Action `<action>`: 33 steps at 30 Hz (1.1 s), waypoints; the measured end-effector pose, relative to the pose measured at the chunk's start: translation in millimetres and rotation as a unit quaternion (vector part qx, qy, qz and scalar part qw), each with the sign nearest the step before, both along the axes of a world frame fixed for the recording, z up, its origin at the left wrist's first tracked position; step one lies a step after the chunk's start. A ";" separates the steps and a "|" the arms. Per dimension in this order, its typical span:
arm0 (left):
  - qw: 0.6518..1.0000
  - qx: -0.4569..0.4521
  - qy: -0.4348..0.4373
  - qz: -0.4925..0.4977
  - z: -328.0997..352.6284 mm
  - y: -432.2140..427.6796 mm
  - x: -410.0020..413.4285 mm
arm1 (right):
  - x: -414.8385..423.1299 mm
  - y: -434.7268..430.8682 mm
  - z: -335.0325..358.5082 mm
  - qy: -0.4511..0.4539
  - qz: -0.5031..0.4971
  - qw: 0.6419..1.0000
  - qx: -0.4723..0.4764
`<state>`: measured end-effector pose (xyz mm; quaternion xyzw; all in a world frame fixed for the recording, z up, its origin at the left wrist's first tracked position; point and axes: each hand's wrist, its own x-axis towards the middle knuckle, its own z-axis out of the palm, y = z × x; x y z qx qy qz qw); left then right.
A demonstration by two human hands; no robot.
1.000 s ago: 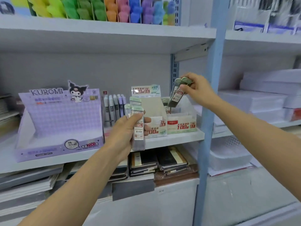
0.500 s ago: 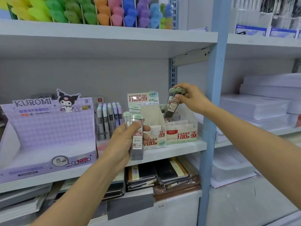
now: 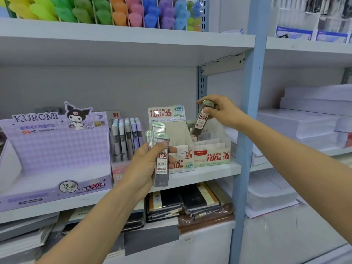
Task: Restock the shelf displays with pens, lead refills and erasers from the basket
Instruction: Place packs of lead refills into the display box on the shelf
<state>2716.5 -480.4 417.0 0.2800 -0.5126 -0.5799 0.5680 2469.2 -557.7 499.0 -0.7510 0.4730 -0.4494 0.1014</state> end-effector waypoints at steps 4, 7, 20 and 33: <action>1.000 0.001 0.001 0.003 0.2 -0.1 -1.1 | 0.0 3.1 6.1 -0.029 -0.023 0.998 -0.058; 1.000 0.003 0.001 0.000 -0.2 0.7 -1.9 | 1.0 2.9 3.0 -0.025 -0.063 0.995 -0.076; 1.000 0.005 0.001 -0.011 -1.0 0.8 -0.2 | 3.7 -9.5 -31.9 0.078 -0.062 0.994 0.035; 0.998 -0.017 -0.054 -0.023 -5.3 11.8 2.0 | 69.3 61.7 -31.6 -0.012 0.175 0.979 0.103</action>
